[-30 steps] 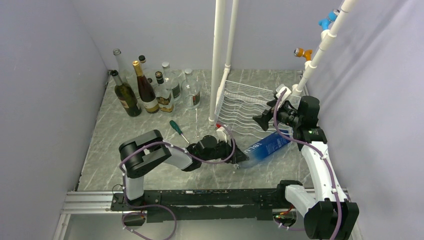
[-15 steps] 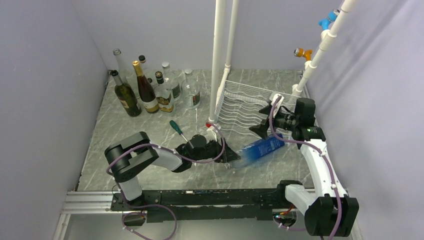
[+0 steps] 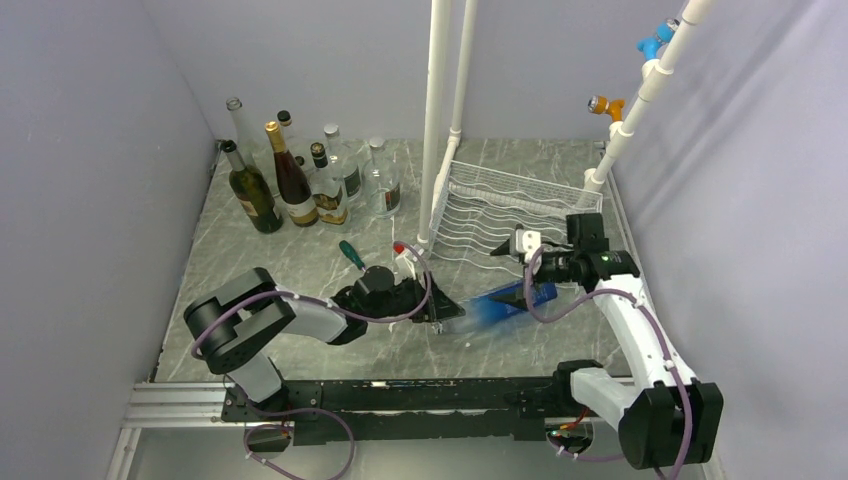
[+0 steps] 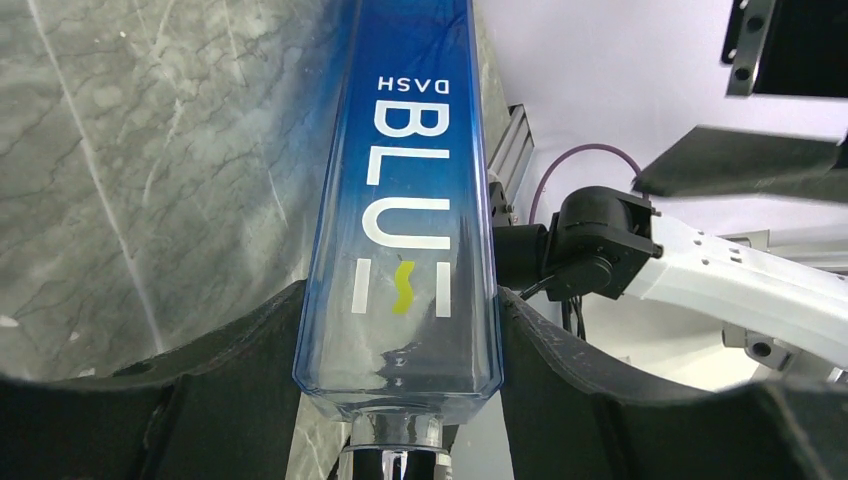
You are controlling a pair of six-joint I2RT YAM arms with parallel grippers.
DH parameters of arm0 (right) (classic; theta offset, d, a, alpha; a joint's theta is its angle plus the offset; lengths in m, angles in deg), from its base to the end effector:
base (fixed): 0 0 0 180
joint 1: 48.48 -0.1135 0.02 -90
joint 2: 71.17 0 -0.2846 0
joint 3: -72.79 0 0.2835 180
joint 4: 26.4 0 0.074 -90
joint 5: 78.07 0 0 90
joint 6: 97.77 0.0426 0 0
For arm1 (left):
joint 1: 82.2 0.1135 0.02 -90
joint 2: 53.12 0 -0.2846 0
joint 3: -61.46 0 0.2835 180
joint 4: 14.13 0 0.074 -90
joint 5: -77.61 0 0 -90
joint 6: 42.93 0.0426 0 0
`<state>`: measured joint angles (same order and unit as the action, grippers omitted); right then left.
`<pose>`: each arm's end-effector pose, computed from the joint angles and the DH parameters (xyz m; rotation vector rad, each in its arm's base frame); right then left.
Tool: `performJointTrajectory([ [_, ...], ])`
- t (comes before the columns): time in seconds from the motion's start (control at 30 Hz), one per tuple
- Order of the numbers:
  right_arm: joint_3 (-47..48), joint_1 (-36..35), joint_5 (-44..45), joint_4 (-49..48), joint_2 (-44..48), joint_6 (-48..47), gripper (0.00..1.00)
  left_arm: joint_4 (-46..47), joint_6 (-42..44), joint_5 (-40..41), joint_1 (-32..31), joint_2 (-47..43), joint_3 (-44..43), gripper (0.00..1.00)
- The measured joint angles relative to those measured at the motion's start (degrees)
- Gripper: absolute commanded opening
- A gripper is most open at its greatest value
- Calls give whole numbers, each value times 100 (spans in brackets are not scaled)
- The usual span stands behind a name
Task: Take the wine bottle off the wine rack
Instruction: Pick up the wine bottle from the wine rack.
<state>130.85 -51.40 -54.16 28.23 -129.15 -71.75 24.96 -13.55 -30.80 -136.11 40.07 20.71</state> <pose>0.2033 0.0494 0.2809 -1.4094 1.3998 0.7740 0.1776 -0.2665 0.1465 0.1481 2.1480 -1.6072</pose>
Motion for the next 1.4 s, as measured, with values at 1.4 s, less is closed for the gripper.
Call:
performJointTrajectory([
  [1.4,-1156,-2966,2649,-1449,-673,-741,96,-402,-378,-535,457,-385,205,0],
])
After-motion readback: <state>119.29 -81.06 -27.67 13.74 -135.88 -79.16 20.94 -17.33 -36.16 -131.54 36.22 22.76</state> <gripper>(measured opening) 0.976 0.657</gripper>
